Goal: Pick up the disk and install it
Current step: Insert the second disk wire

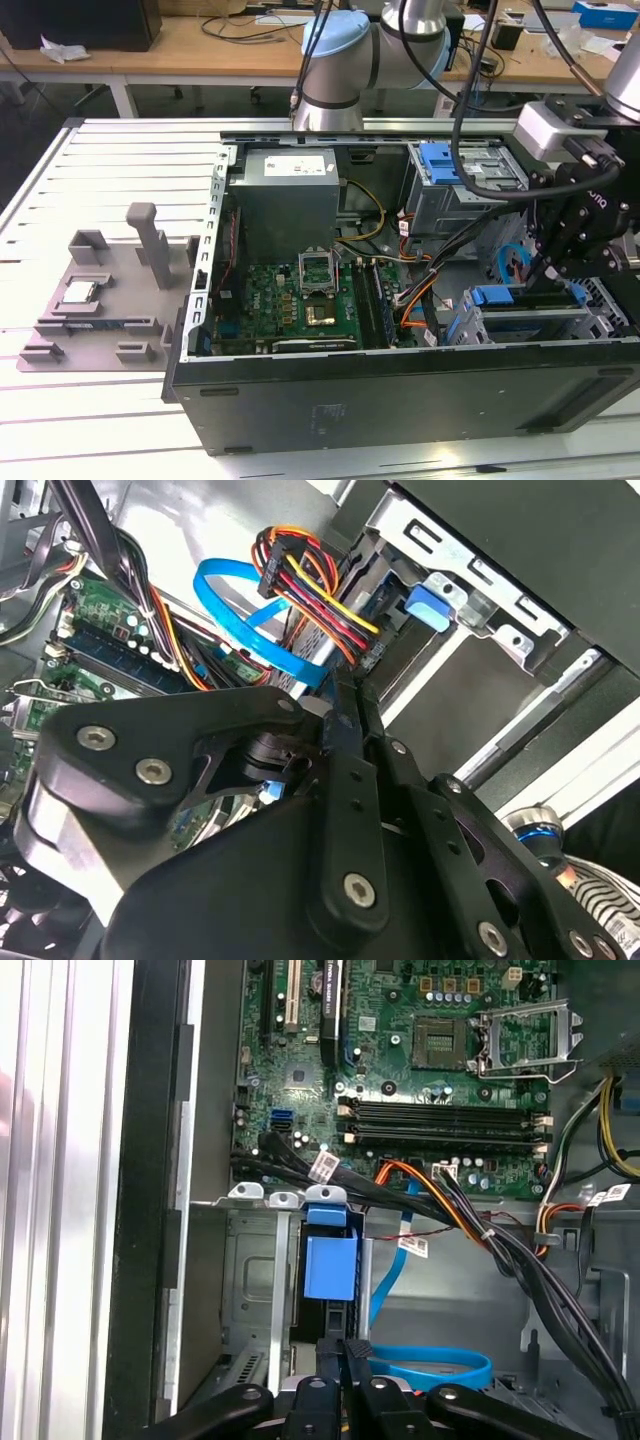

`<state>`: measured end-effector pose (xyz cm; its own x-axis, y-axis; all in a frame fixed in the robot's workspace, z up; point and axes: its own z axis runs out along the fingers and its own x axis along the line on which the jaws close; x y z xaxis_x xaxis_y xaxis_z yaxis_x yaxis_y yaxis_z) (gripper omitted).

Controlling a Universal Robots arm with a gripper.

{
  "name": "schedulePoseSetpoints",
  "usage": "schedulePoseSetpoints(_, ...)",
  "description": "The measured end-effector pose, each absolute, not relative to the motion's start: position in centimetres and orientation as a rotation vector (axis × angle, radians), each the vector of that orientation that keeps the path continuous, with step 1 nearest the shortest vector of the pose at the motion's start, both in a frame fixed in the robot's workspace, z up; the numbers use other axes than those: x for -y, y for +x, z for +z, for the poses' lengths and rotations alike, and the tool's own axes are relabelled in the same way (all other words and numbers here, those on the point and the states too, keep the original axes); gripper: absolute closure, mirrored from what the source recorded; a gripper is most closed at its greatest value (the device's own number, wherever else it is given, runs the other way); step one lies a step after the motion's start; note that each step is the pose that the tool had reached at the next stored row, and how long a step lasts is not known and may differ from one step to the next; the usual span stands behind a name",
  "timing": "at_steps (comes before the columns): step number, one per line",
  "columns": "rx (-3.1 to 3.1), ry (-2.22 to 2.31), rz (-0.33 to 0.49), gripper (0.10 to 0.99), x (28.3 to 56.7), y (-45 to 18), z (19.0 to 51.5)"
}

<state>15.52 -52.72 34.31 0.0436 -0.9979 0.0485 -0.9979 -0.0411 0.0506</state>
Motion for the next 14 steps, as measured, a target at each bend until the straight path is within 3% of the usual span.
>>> schedulePoseSetpoints(10, 2.125, 2.217, 0.0, 0.925, 52.65, 15.53, 34.09)
schedulePoseSetpoints(11, 2.125, 2.218, 0.0, 0.855, 52.65, 15.53, 34.04)
schedulePoseSetpoints(14, 2.125, 2.217, 0.001, 0.792, 52.65, 15.53, 34.15)
